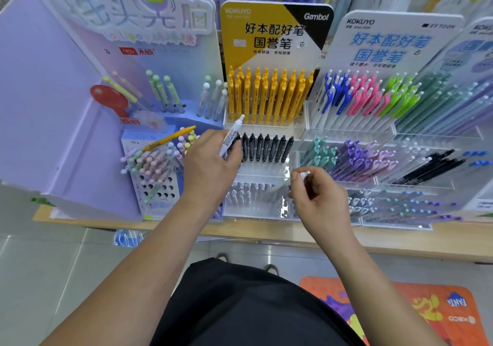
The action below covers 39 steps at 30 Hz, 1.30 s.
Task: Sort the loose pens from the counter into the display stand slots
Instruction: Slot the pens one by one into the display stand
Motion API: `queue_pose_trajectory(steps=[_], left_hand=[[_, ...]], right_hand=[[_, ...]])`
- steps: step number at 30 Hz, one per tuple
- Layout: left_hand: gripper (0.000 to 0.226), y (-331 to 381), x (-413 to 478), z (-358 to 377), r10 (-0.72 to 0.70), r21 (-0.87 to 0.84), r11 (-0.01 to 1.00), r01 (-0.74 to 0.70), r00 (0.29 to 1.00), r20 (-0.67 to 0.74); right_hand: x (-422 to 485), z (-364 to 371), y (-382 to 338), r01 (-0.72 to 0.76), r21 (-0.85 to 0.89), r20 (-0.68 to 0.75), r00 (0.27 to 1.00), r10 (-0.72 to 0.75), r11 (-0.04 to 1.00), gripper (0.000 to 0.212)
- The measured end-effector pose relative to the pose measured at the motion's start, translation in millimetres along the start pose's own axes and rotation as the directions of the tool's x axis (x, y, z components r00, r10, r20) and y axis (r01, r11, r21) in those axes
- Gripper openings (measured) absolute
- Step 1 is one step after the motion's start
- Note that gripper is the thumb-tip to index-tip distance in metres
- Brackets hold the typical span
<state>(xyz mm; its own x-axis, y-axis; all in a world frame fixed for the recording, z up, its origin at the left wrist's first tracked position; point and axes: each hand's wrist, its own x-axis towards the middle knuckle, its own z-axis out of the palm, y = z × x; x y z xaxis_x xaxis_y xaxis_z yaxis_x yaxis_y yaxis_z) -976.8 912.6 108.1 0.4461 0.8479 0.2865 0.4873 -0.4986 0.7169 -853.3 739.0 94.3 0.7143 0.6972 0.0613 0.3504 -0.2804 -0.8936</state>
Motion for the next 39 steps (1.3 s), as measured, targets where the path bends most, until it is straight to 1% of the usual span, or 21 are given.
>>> queue_pose_trajectory(steps=[5,6,9,11,14,16,17,18,20,22,25,27,29,31,33,36,38,39], left_hand=[[0.012,-6,-9,5,0.095,0.101,0.99,-0.098,0.995,0.034],[0.013,-7,-8,6,0.095,0.107,0.989,-0.1,0.994,0.048],[0.02,-8,2,13,0.024,0.111,0.993,-0.036,0.994,0.11],[0.021,-8,8,18,0.009,0.125,0.992,-0.026,0.99,0.14],[0.023,-11,12,23,0.015,0.179,0.983,-0.045,0.987,0.161],[0.025,-13,11,24,0.03,0.227,0.972,-0.069,0.985,0.17],[0.025,-12,10,23,0.039,0.22,0.973,-0.076,0.985,0.169],[0.028,-11,8,21,0.036,0.176,0.982,-0.065,0.986,0.163],[0.033,-9,1,14,-0.016,0.028,1.0,0.013,0.99,0.143],[0.024,-12,-10,6,-0.1,-0.066,0.992,0.108,0.988,0.115],[0.016,-20,-34,-1,-0.265,-0.217,0.931,0.295,0.951,0.157],[0.017,-27,-47,-2,-0.343,-0.247,0.888,0.388,0.916,0.208],[0.017,-33,-56,-2,-0.375,-0.252,0.866,0.432,0.894,0.243],[0.016,-34,-58,-2,-0.4,-0.29,0.835,0.468,0.878,0.263],[0.016,-34,-59,-1,-0.426,-0.316,0.806,0.501,0.86,0.28],[0.015,-33,-61,-1,-0.446,-0.341,0.767,0.543,0.834,0.325],[0.014,-29,-63,-1,-0.444,-0.36,0.747,0.559,0.823,0.354],[0.014,-27,-63,-1,-0.441,-0.355,0.746,0.563,0.818,0.37]], right_hand=[[0,-3,1,0.01,0.003,-0.005,1.0,-0.01,1.0,0.005],[0,-3,2,0.012,0.002,-0.004,1.0,-0.012,1.0,0.006],[-1,-5,9,0.011,-0.022,0.03,1.0,-0.01,1.0,0.005],[-2,-4,12,0.06,-0.094,0.083,0.995,-0.052,0.994,0.008],[-1,3,13,0.166,-0.236,0.18,0.976,-0.125,0.957,0.012],[2,12,14,0.206,-0.279,0.223,0.964,-0.146,0.938,0.015],[5,18,17,0.221,-0.282,0.238,0.959,-0.155,0.934,0.016],[7,23,20,0.235,-0.281,0.253,0.953,-0.165,0.931,0.016],[9,35,27,0.255,-0.285,0.28,0.944,-0.174,0.924,0.015],[11,43,35,0.259,-0.303,0.285,0.943,-0.172,0.917,0.016],[8,56,50,0.247,-0.339,0.28,0.948,-0.154,0.908,0.012],[5,64,58,0.23,-0.355,0.3,0.946,-0.122,0.906,0.011],[2,71,61,0.215,-0.38,0.297,0.949,-0.102,0.9,0.014],[4,77,61,0.198,-0.394,0.265,0.959,-0.095,0.898,0.022],[6,83,59,0.18,-0.413,0.268,0.961,-0.07,0.893,0.028],[5,88,57,0.155,-0.421,0.316,0.949,-0.016,0.894,0.022],[3,89,57,0.077,-0.38,0.296,0.954,0.042,0.922,0.02],[4,88,55,0.011,-0.345,0.276,0.957,0.09,0.938,0.02]])
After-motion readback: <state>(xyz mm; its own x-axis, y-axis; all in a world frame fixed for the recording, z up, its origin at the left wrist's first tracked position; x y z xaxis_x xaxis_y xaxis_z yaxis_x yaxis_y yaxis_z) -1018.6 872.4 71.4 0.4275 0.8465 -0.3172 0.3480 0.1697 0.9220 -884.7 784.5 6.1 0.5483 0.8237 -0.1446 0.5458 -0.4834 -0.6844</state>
